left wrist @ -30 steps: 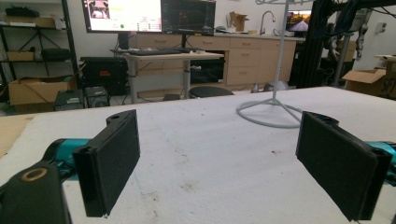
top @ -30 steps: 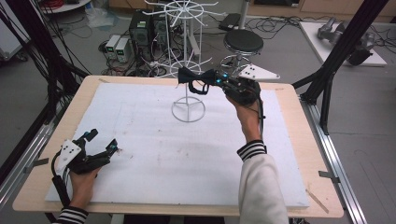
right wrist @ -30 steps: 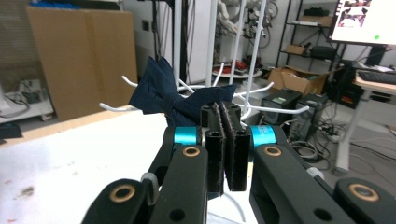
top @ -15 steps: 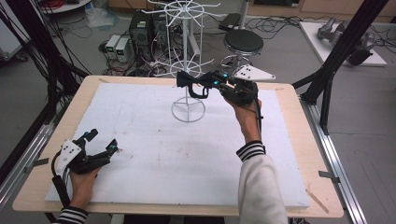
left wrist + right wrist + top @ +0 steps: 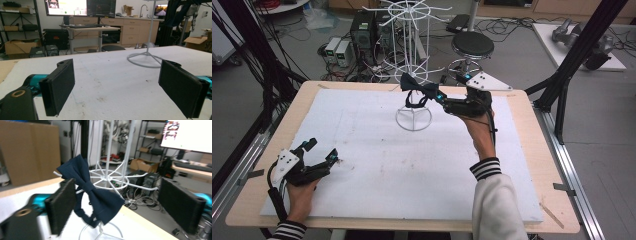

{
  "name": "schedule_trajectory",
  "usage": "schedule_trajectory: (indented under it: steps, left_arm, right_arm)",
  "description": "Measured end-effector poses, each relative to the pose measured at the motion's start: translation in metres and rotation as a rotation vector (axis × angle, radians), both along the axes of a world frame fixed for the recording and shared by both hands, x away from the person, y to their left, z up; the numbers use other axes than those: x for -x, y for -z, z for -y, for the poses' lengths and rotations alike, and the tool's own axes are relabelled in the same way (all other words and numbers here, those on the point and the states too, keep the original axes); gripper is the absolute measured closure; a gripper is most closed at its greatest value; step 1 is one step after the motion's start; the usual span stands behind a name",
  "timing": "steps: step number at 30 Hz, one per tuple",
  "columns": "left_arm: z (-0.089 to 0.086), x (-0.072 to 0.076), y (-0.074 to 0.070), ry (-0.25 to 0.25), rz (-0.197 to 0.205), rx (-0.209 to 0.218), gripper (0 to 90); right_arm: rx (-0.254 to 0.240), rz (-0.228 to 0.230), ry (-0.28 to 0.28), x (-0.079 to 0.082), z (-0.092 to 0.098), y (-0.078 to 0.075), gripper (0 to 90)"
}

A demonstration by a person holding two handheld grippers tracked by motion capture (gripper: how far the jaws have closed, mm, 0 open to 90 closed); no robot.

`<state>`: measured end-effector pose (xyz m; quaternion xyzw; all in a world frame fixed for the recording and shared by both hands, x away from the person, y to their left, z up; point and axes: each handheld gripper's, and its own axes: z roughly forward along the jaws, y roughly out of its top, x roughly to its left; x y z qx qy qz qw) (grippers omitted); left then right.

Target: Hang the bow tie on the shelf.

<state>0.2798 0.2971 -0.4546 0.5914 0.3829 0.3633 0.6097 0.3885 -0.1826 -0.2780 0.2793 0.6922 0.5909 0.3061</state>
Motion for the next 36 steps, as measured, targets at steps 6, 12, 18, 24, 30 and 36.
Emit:
schedule_trajectory:
  steps: [6, 12, 18, 24, 30, 36]
  left_arm:
    - [0.000, 0.000, 0.000, 0.002, 0.000, -0.003, 14.0]
    - [0.000, 0.001, 0.000, 0.001, 0.014, -0.001, 14.0]
    - [0.000, 0.001, 0.000, 0.001, 0.013, -0.002, 14.0]
    - [0.001, 0.002, 0.000, -0.001, 0.018, -0.002, 14.0]
    - [0.001, 0.002, 0.001, 0.000, 0.025, -0.002, 14.0]
    - [0.001, 0.002, 0.001, -0.002, 0.026, -0.004, 14.0]
  right_arm:
    - [-0.006, 0.038, 0.025, 0.038, 0.023, 0.006, 11.0]
    - [-0.029, 0.076, 0.088, 0.085, 0.054, 0.034, 11.0]
    - [-0.026, 0.103, 0.179, 0.117, 0.080, 0.075, 11.0]
    - [-0.080, 0.111, 0.230, 0.129, 0.093, 0.108, 11.0]
    - [-0.115, 0.109, 0.305, 0.135, 0.097, 0.144, 11.0]
    - [-0.110, 0.056, 0.347, 0.128, 0.099, 0.169, 11.0]
